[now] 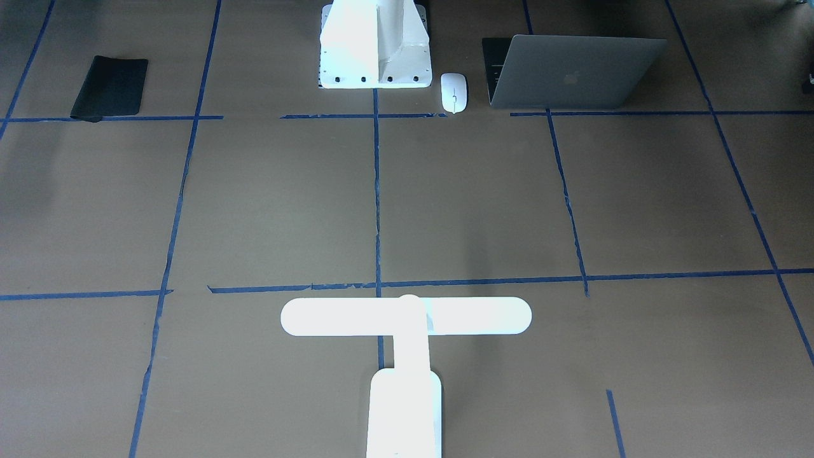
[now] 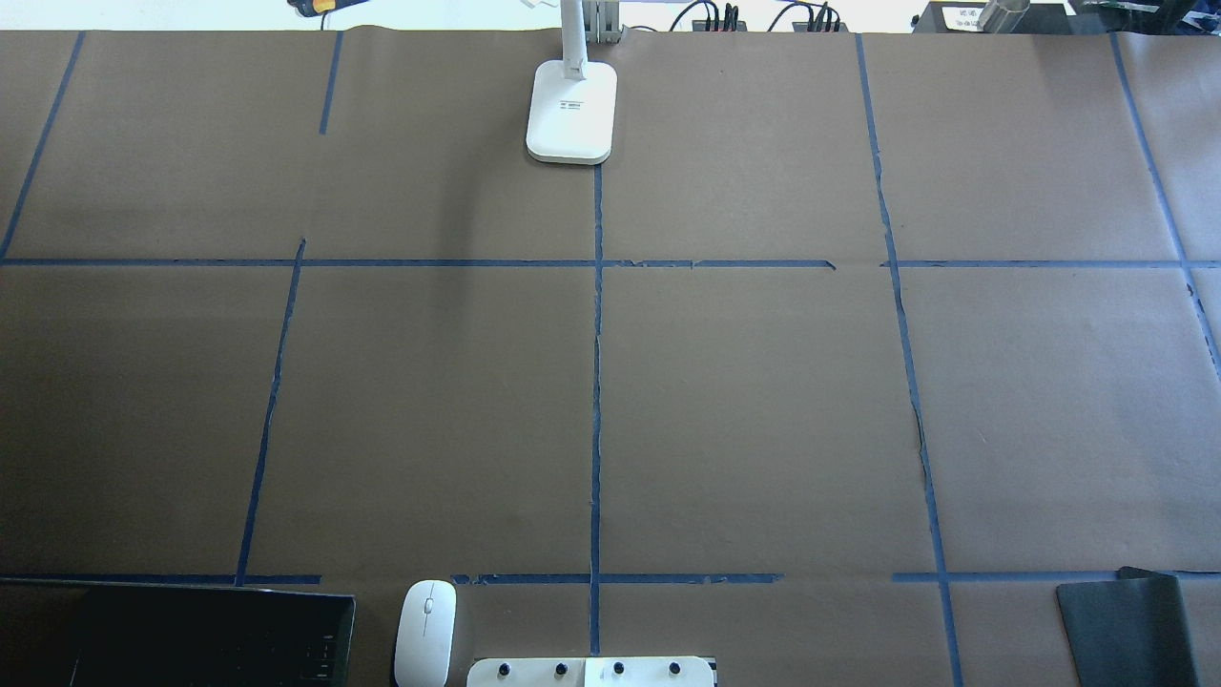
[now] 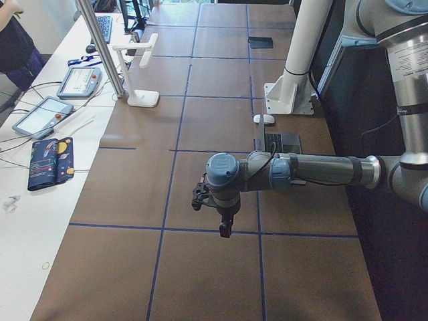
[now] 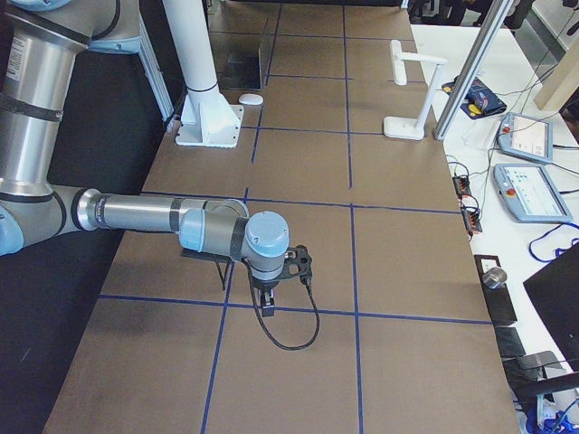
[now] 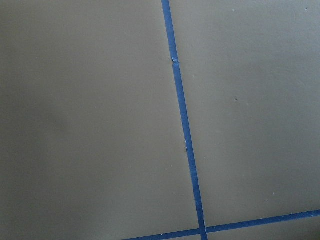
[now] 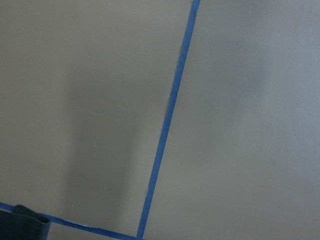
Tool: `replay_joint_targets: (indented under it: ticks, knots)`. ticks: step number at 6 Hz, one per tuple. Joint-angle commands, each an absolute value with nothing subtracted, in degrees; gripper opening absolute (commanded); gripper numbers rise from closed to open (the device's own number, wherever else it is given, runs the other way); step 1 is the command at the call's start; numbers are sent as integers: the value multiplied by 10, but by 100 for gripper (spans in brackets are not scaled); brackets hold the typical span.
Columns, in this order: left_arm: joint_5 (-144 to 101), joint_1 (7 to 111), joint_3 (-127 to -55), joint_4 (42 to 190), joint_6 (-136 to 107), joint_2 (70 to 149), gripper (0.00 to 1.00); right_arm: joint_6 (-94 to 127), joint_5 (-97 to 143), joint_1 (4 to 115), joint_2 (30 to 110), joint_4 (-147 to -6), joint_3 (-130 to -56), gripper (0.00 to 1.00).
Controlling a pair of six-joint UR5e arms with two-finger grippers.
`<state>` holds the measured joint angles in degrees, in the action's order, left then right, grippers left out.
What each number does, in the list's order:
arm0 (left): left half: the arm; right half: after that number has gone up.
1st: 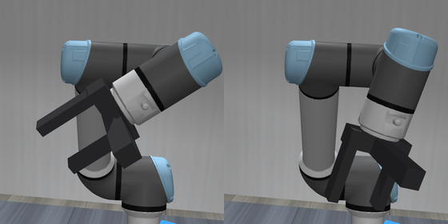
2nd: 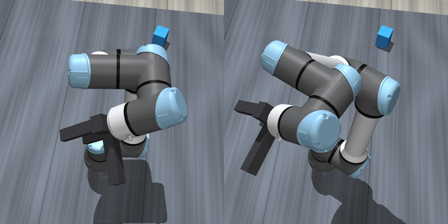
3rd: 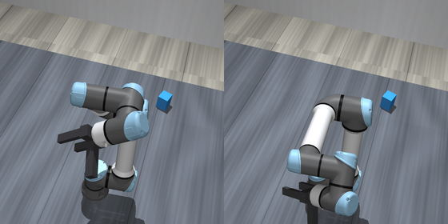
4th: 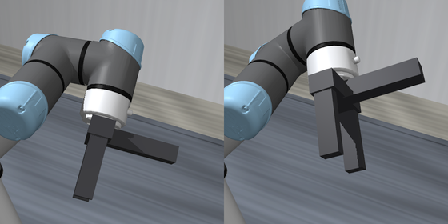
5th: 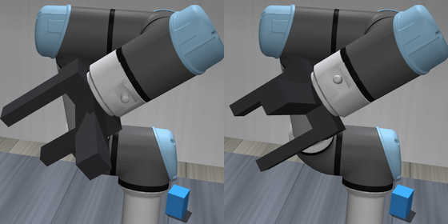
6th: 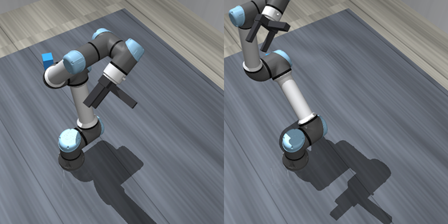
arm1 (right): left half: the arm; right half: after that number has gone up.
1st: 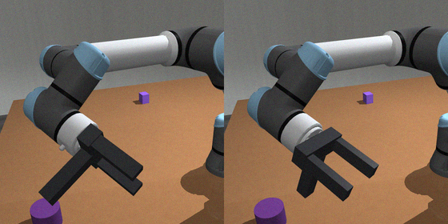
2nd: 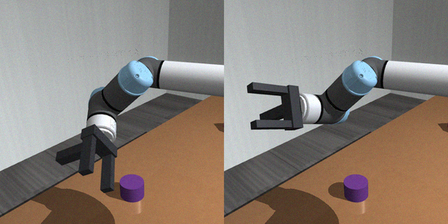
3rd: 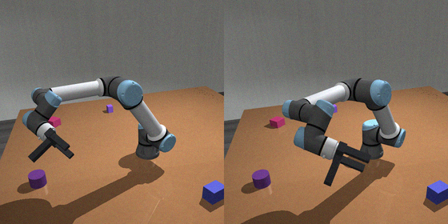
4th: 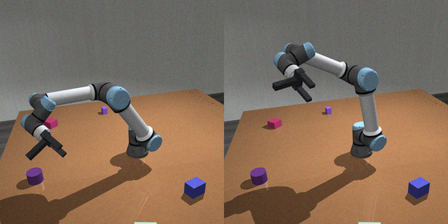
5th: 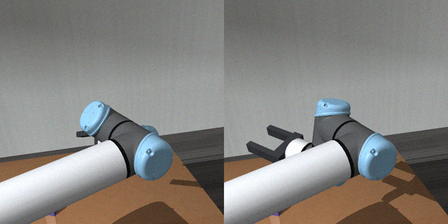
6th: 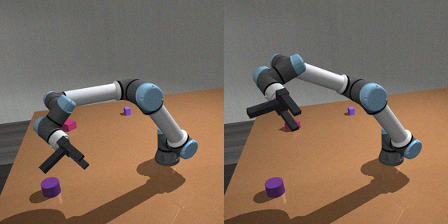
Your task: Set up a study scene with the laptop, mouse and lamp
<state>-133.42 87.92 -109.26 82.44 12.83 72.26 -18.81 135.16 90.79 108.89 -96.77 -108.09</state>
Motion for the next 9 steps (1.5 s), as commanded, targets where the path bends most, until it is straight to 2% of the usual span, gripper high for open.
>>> replay_joint_targets:
  ticks: [1, 3, 5, 7, 9]
  knots:
    - [-1335, 878, -1093, 826, 131, 722, 100, -188, 1353, 908, 1089, -968, -1080, 100]
    - [-1331, 877, -1103, 831, 127, 736, 100, -187, 1353, 908, 1085, -967, -1087, 100]
    - [-1331, 877, -1137, 845, 126, 789, 100, -186, 1353, 908, 1082, -967, -1097, 100]
    - [-1334, 875, -1140, 858, 130, 851, 100, -185, 1352, 908, 1081, -967, -1100, 100]
    - [-1335, 834, -1142, 980, 126, 829, 100, -182, 1353, 908, 1082, -967, -1100, 100]
